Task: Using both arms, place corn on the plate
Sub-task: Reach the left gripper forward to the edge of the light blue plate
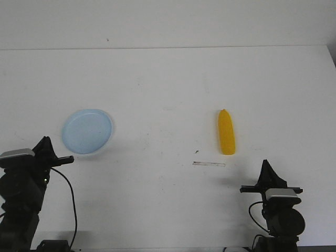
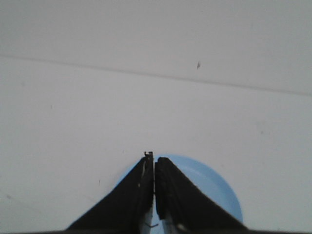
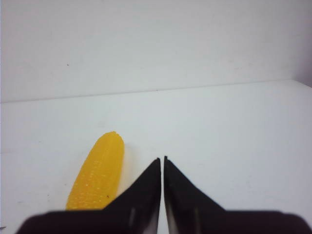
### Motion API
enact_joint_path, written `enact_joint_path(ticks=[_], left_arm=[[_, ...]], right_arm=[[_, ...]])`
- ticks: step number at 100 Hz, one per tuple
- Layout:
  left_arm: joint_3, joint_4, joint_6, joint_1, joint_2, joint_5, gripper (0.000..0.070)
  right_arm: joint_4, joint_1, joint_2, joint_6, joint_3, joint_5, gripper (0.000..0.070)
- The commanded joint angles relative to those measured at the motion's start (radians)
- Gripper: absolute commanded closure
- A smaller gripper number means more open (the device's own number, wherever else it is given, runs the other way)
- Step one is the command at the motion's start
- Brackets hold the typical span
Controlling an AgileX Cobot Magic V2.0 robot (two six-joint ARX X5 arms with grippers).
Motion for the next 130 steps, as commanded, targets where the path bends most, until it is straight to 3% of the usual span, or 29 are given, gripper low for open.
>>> enact_joint_path(ticks=[1, 10, 22, 40, 56, 70, 85, 97, 101, 113, 130], left_arm=[[0.032, -0.033, 0.012, 0.000, 0.055, 0.001, 0.0699], [0.061, -0.077, 0.012, 0.000, 0.132, 0.010, 0.0699], [0.117, -0.128, -0.005, 0.003, 0.233, 0.081, 0.0699], [0.259, -0.257, -0.011, 0.056, 0.416, 0.085, 0.0699], [0.384, -0.392, -0.142, 0.131, 0.583, 0.105, 0.0699], [0.468, -0.468, -0.179, 0.231, 0.719, 0.267, 0.0699], [0.497, -0.454, -0.180, 0.326, 0.826, 0.484, 0.0699], [0.497, -0.442, -0.183, 0.377, 0.886, 0.543, 0.0694], [0.497, -0.443, -0.183, 0.389, 0.902, 0.544, 0.0671], [0.497, -0.443, -0.182, 0.422, 0.947, 0.544, 0.0478], [0.496, -0.436, -0.169, 0.431, 0.985, 0.544, 0.0451]], right_arm=[[0.011, 0.000, 0.002, 0.002, -0.001, 0.000, 0.0691], [0.010, 0.000, 0.002, 0.002, -0.001, 0.000, 0.0691], [0.010, 0.000, 0.002, 0.002, -0.001, 0.000, 0.0691], [0.010, 0.000, 0.002, 0.002, -0.001, 0.000, 0.0691], [0.010, 0.000, 0.002, 0.002, -0.001, 0.000, 0.0691], [0.010, 0.000, 0.002, 0.002, -0.001, 0.000, 0.0691], [0.010, 0.000, 0.002, 0.002, -0.001, 0.000, 0.0691], [0.011, 0.000, 0.002, 0.002, -0.001, 0.000, 0.0691], [0.010, 0.000, 0.002, 0.002, -0.001, 0.000, 0.0691], [0.011, 0.000, 0.002, 0.002, -0.001, 0.000, 0.0691], [0.011, 0.000, 0.002, 0.002, -0.001, 0.000, 0.0691]])
